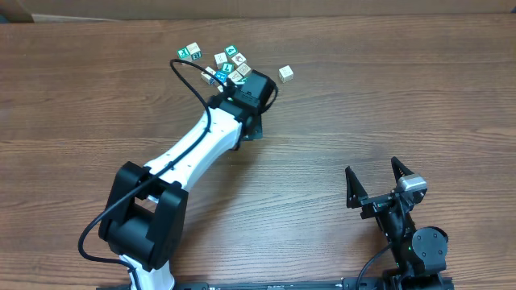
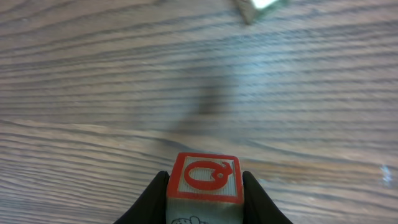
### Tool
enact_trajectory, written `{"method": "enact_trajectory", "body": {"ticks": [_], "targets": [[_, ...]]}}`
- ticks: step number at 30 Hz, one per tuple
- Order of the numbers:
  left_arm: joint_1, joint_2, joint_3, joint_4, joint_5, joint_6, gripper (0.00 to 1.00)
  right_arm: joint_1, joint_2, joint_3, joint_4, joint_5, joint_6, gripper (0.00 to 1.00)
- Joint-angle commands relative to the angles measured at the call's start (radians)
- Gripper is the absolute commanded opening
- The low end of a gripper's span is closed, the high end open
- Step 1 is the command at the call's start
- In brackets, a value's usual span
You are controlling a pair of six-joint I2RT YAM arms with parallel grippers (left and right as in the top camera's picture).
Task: Form a horizontal line
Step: 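Carry the red block rightward past the cluster with the left gripper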
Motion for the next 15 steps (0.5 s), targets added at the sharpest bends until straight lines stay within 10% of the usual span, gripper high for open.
{"method": "enact_trajectory", "body": {"ticks": [1,15], "targets": [[0.029,-0.016,-0.003,0.003,0.047,0.058,0.1,-0.005,-0.012,-0.01,0.003,0.006,-0.004,1.0],[0.043,-0.016,-0.003,0.002,0.069,0.063,0.09,-0.005,-0.012,-0.01,0.003,0.006,-0.004,1.0]]}}
